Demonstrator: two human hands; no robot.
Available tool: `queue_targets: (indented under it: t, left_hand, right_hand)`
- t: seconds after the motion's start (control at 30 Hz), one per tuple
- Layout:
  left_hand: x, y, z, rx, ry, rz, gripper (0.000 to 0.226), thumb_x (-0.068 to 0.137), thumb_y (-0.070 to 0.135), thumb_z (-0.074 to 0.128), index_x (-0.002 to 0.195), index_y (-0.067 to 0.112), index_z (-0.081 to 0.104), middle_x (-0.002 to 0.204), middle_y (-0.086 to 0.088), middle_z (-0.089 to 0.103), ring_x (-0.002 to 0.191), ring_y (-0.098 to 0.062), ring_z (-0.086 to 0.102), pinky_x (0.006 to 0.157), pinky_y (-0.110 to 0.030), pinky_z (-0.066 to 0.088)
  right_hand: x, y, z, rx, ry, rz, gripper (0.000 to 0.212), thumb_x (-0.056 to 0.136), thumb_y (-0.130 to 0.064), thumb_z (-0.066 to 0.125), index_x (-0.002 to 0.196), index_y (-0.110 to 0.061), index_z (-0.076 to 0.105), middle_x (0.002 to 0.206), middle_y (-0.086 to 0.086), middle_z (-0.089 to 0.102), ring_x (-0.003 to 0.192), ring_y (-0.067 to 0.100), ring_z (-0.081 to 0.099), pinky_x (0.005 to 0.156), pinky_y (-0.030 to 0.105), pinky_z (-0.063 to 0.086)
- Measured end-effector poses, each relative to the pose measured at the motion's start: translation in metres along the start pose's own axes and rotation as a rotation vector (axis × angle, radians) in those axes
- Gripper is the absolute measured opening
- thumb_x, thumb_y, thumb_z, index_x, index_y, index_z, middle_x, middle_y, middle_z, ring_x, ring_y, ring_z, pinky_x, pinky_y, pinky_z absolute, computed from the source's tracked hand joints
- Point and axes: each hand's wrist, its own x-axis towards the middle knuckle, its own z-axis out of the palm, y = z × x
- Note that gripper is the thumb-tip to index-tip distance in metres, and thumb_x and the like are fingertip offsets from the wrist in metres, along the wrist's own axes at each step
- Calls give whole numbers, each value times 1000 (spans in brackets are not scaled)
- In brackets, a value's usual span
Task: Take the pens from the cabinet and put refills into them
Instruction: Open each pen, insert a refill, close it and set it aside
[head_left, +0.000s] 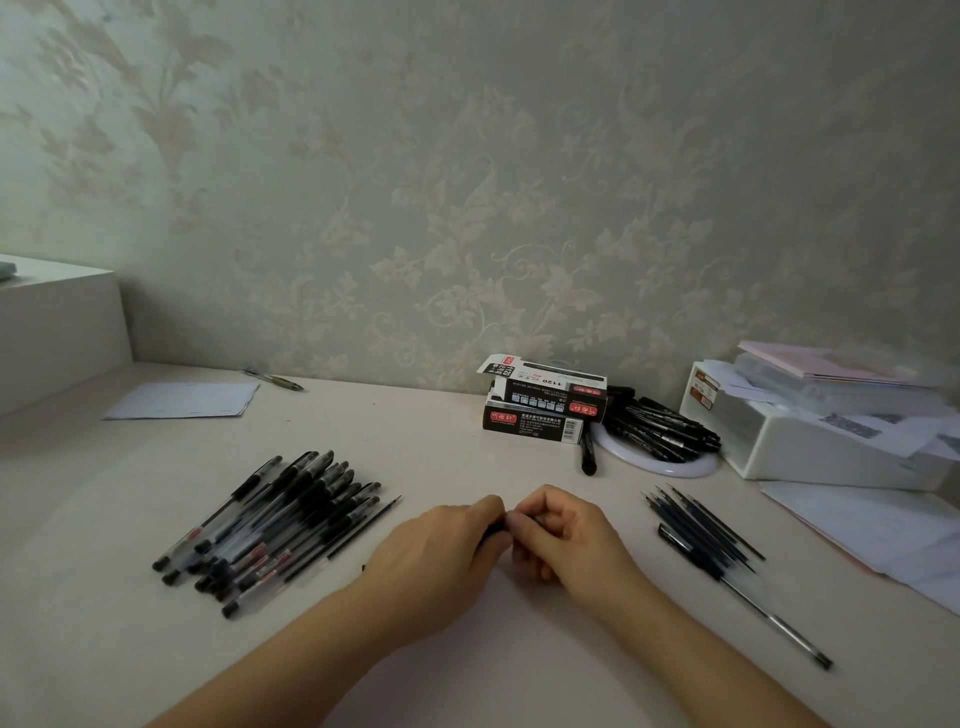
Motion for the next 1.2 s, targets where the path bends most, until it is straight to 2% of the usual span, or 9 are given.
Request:
queue_targets:
  t: [0.1, 0.2, 0.43, 0.53, 0.67, 0.77, 0.87, 1.07, 1.2]
  left_hand:
    - [1, 1, -3, 66, 29, 16, 22, 97, 47, 37, 88, 27, 38, 67, 6, 50, 68, -21, 53, 53, -34, 36]
    - [2, 1, -4, 76, 39, 25, 22, 96, 49, 38, 89, 28, 39, 58, 9, 42, 60, -17, 44, 52, -31, 29]
    - [2, -3, -5, 113, 54, -79, 32, 92, 64, 34, 100, 35, 47, 63, 8, 52, 63, -13, 49, 55, -32, 44]
    - [1, -1, -3, 132, 77, -105, 39, 88, 70, 33, 101, 33, 38, 57, 4, 45, 64, -18, 52, 55, -33, 41]
    - [-2, -5, -9, 6, 89, -108, 29, 94, 48, 45, 94, 25, 28, 61, 4, 42, 58, -17, 42, 53, -35, 32]
    - [-2, -6, -13, -45, 80, -64, 15, 97, 30, 43, 91, 21, 32, 72, 5, 46, 68, -22, 45, 65, -41, 40]
    - [-2, -3, -15, -31, 64, -38, 11, 98, 26, 43, 92, 18, 40, 87, 4, 49, 76, -21, 47, 72, -40, 41]
    - [-1, -5, -14, 27, 38, -22, 13, 98, 30, 47, 101, 19, 52, 96, 4, 48, 82, -22, 53, 75, -40, 44]
    - [0, -4, -13, -16, 70, -3, 13, 96, 31, 51, 103, 20, 56, 96, 5, 49, 80, -19, 55, 74, -38, 46]
  right_hand:
    - [-1, 1, -2, -3, 0, -10, 18, 94, -20, 64, 89, -3, 64, 61, 2, 65, 53, 11, 51, 50, 18, 40]
    - [-2, 1, -3, -10, 2, -17, 19, 93, -22, 65, 89, -4, 64, 62, 2, 66, 53, 11, 52, 51, 17, 41]
    - [-3, 2, -1, 54, 66, -58, 12, 91, -17, 68, 84, -8, 64, 64, 5, 68, 55, 8, 58, 53, 15, 43]
    - [-3, 3, -2, 114, 178, -89, 3, 92, -13, 66, 89, -12, 64, 74, 9, 72, 62, 13, 63, 60, 20, 51]
    - [-1, 10, -7, -217, 333, -121, 12, 87, -19, 71, 87, -26, 61, 81, -7, 72, 74, 5, 65, 68, 15, 50]
    - [-1, 14, -4, -443, 276, -118, 12, 85, -22, 70, 82, -29, 61, 79, -11, 67, 70, 3, 61, 63, 14, 44]
    - [1, 18, -2, -599, 230, -133, 9, 83, -29, 72, 83, -27, 64, 85, -12, 63, 84, 7, 57, 71, 20, 44]
    - [1, 15, -3, -535, 244, -189, 9, 90, -29, 66, 98, -29, 65, 99, -17, 61, 92, 5, 53, 76, 10, 38]
    - [-2, 10, -1, -420, 215, -218, 13, 92, -43, 60, 87, -34, 67, 87, -23, 65, 83, 3, 55, 70, 11, 41]
